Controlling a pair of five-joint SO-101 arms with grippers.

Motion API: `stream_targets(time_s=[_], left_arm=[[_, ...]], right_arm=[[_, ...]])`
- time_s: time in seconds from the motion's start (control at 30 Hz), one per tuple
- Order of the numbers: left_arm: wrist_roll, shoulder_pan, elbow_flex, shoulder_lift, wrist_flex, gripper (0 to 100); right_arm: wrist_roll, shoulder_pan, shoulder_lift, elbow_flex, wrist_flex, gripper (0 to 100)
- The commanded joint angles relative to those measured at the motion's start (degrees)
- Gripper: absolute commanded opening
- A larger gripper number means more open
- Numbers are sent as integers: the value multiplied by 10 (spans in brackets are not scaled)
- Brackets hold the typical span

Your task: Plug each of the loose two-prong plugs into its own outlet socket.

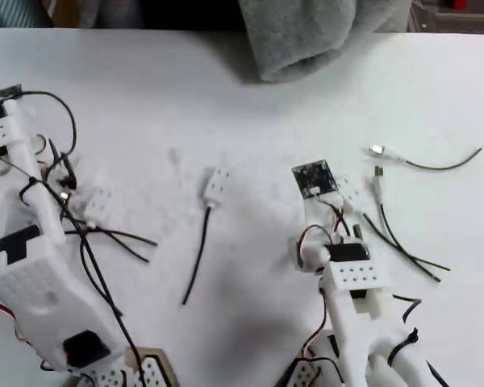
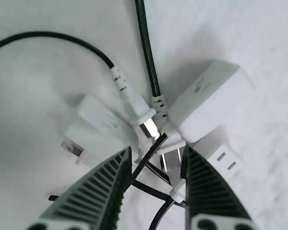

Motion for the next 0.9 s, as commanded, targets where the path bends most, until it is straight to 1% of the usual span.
stream_targets(time_s=[0.0,0.13,0.27,0.3,0.4,0.57,0.67,0.8,0.87], left_arm=[[20,5,-26,-7,-18,183],[23,-2,-20,0,-41,181],[82,-23,-41,44,-54,184],[85,-28,-52,58,-53,184],[89,-29,-96,95,-23,184],[121,-29,-185,155,38,184],[126,-29,-237,190,69,181],[125,-29,-281,239,127,181],[124,-31,-285,255,134,181]], right_arm=[[4,-7,1,-3,-8,362],[4,-7,1,-3,-9,362],[4,-7,1,-3,-9,362],[4,-7,1,-3,-9,362],[4,-7,1,-3,-9,362],[4,-7,1,-3,-9,362],[4,-7,1,-2,-9,362],[4,-7,1,-2,-9,362],[4,-7,1,-2,-9,362]])
